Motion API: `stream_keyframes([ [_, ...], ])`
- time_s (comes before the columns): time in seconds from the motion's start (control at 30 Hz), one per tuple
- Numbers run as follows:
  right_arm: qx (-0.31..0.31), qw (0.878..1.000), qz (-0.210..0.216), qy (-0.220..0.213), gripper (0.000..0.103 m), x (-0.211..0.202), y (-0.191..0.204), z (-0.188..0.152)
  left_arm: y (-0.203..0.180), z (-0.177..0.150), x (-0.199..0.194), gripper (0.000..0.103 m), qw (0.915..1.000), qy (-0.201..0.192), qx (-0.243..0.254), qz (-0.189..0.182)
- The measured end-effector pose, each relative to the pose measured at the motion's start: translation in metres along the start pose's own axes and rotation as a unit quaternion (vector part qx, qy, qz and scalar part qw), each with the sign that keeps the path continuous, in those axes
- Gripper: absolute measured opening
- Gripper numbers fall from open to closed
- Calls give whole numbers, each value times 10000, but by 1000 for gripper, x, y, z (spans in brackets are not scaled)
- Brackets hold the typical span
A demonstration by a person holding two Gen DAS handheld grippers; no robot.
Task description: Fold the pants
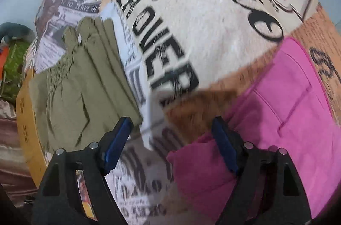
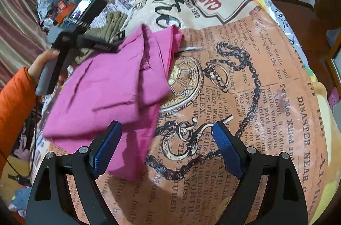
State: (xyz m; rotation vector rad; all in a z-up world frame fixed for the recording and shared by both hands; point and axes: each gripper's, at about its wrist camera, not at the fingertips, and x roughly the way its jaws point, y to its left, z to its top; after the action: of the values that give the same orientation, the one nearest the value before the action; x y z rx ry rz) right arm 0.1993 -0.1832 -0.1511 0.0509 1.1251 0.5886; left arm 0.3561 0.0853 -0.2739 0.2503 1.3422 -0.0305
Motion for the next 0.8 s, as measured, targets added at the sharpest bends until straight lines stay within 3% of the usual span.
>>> stream_keyframes([
  [0.1, 9, 10000, 6, -85, 85, -8, 2, 0, 6, -23, -7, 81, 9997, 51, -210, -97],
  [0.27, -139, 9998, -41, -136, 85, -18, 12, -2, 28, -68, -31, 83, 9946, 27, -860, -581],
  [0.53, -397, 9991, 120, -87, 85, -14, 29, -8, 27, -141, -70, 85, 9903, -96, -986, -979],
  [0.7, -441, 9985, 137, 306, 70, 12, 30, -10, 28, -172, -81, 92, 9882, -287, -1092, -1039],
  [0.8, -544, 9975, 74, 446, 68, 24, 30, -12, 30, -177, -82, 92, 9865, -324, -1131, -1141],
])
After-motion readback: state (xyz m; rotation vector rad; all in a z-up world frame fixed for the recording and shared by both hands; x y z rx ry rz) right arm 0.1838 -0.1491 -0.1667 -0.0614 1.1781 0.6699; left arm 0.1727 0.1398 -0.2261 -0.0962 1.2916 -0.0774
